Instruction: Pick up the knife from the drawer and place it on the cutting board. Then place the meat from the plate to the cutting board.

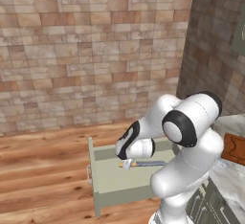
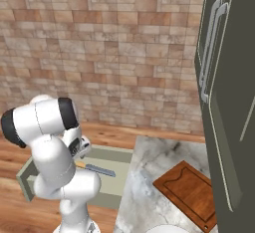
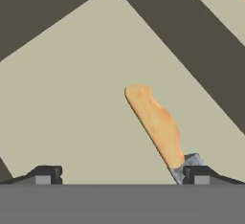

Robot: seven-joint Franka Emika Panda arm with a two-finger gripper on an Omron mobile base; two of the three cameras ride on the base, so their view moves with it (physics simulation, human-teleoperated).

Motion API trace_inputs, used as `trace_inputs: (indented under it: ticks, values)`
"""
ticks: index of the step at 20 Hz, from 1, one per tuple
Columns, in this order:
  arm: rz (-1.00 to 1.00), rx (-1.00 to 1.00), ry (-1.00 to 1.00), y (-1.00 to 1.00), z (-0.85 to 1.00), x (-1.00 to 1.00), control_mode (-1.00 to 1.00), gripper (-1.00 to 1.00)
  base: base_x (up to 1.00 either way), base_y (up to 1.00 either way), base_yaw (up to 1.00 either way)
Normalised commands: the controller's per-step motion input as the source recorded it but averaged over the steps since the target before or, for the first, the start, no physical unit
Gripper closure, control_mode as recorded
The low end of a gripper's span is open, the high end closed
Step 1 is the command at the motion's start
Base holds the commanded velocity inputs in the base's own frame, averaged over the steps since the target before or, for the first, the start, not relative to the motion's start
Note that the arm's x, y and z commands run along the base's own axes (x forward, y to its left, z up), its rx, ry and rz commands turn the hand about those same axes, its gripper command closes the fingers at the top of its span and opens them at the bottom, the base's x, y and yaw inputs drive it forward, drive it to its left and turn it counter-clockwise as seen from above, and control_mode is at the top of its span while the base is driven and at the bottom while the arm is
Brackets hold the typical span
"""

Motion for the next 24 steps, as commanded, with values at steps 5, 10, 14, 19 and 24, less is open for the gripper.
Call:
trace_inputs:
  ticks: [5, 10, 14, 19, 24]
  values:
    - [0.00, 0.00, 0.00, 0.00, -0.21, 0.18, -1.00, -1.00, 0.00, 0.00, 0.00]
    - [0.00, 0.00, 0.00, 0.00, -0.18, 0.24, -1.00, -1.00, 0.00, 0.00, 0.00]
    - [0.00, 0.00, 0.00, 0.00, -0.14, 0.19, -1.00, -1.00, 0.00, 0.00, 0.00]
    - [0.00, 0.00, 0.00, 0.00, -0.18, 0.21, -1.00, -1.00, 0.00, 0.00, 0.00]
    - [0.00, 0.00, 0.00, 0.00, -0.24, 0.19, -1.00, -1.00, 0.00, 0.00, 0.00]
